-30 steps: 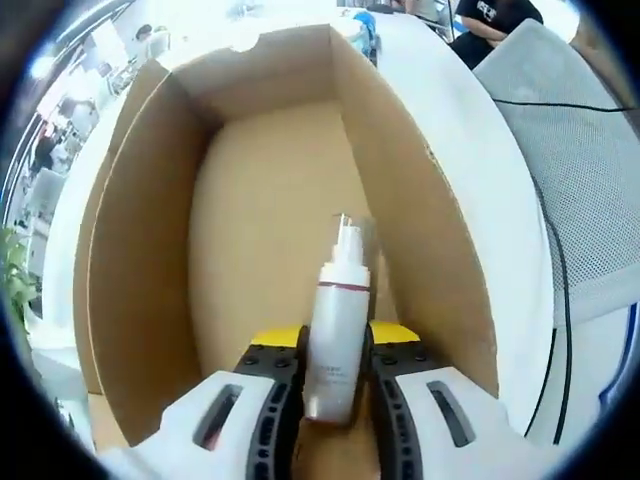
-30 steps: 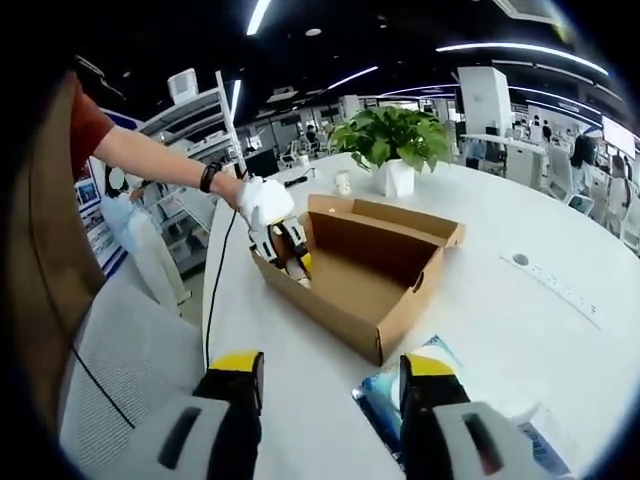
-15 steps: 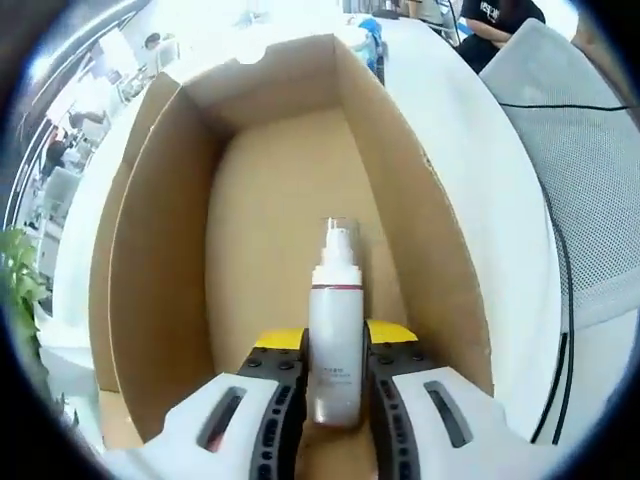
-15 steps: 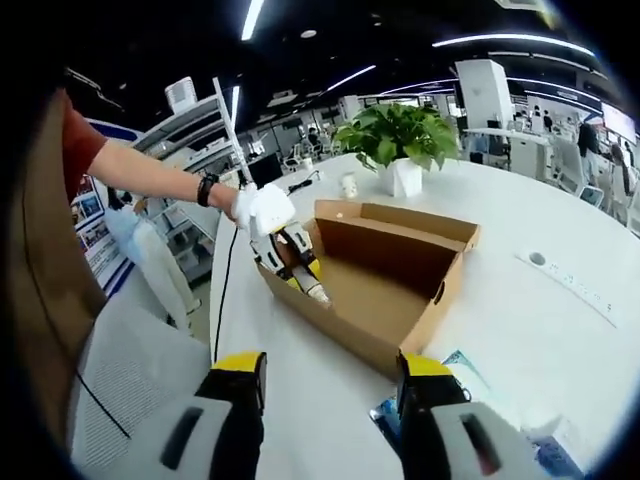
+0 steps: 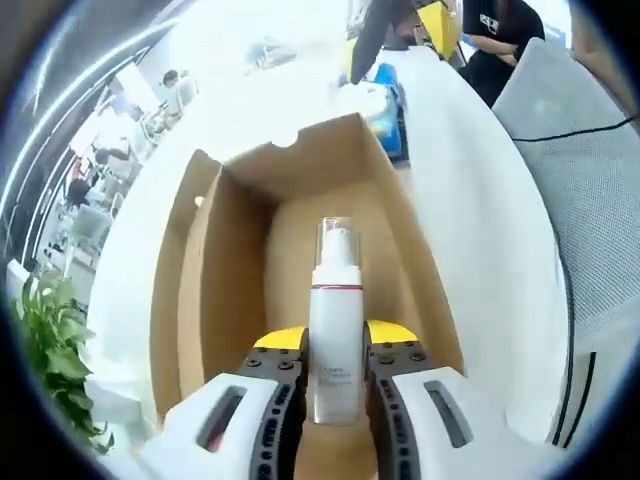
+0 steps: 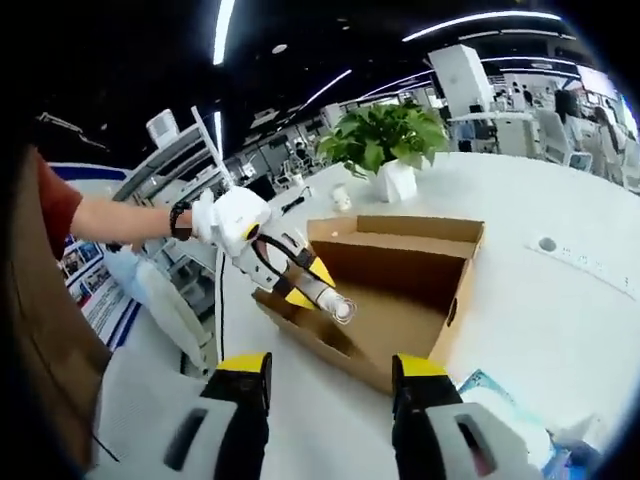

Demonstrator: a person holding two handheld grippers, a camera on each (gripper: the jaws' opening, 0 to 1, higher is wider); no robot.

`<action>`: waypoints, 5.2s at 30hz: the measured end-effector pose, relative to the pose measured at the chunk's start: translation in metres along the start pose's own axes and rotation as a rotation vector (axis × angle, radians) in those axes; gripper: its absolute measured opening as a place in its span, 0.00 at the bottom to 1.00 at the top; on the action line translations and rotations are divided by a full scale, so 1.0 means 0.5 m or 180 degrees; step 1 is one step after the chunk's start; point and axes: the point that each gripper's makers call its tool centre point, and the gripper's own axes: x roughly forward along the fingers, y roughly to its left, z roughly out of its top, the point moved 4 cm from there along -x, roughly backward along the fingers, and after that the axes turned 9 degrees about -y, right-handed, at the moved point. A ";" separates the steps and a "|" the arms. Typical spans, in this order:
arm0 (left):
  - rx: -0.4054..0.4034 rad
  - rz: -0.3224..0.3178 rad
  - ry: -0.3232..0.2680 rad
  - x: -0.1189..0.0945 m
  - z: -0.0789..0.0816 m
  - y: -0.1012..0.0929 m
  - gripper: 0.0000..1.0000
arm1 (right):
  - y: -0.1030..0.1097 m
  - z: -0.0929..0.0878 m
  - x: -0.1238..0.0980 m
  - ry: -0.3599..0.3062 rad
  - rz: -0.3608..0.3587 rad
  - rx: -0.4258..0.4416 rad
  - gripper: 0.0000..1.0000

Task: Operate the shoe box by opening the lid, removing the specified soft item, and placing it in the target area until the item is outside and the box remains undamaged.

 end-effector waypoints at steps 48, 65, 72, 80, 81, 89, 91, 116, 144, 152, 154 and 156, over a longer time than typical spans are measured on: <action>0.0574 0.0168 -0.0636 0.003 0.233 -0.028 0.20 | 0.037 0.043 0.050 -0.0316 0.0137 0.1378 0.21; 0.0540 0.0159 -0.0606 0.011 0.232 -0.038 0.22 | 0.040 0.037 0.040 -0.0355 0.0118 0.1843 0.21; 0.0528 0.0132 -0.0599 0.014 0.234 -0.044 0.26 | 0.039 0.035 0.032 -0.0349 0.0114 0.1873 0.21; 0.0585 0.0021 -0.0550 0.019 0.235 -0.059 0.21 | 0.050 0.016 0.023 -0.0197 0.0155 0.1891 0.21; 0.0598 0.0006 -0.0553 0.019 0.236 -0.062 0.20 | 0.051 0.014 0.022 -0.0180 0.0171 0.1864 0.21; 0.0658 -0.0031 -0.0554 0.020 0.240 -0.064 0.20 | 0.047 0.009 0.016 -0.0154 0.0149 0.1629 0.21; 0.0668 -0.0030 -0.0545 0.020 0.238 -0.064 0.20 | 0.048 0.008 0.013 -0.0129 0.0163 0.1574 0.21; 0.0571 0.0056 -0.0526 0.020 0.222 -0.056 0.26 | 0.038 0.004 0.008 -0.0133 0.0099 0.2190 0.17; -0.0896 0.0687 -0.1160 -0.074 0.178 -0.026 0.54 | -0.074 0.044 -0.122 -0.0365 -0.0298 0.2149 0.17; -0.1359 0.0914 -0.1327 -0.108 0.144 -0.037 0.58 | -0.109 0.061 -0.146 -0.0429 -0.0418 0.2108 0.17; -0.1398 0.0935 -0.1318 -0.113 0.134 -0.046 0.58 | -0.118 0.065 -0.152 -0.0415 -0.0451 0.2072 0.17; -0.1441 0.0946 -0.1304 -0.118 0.125 -0.055 0.57 | -0.133 0.073 -0.162 -0.0411 -0.0499 0.2042 0.17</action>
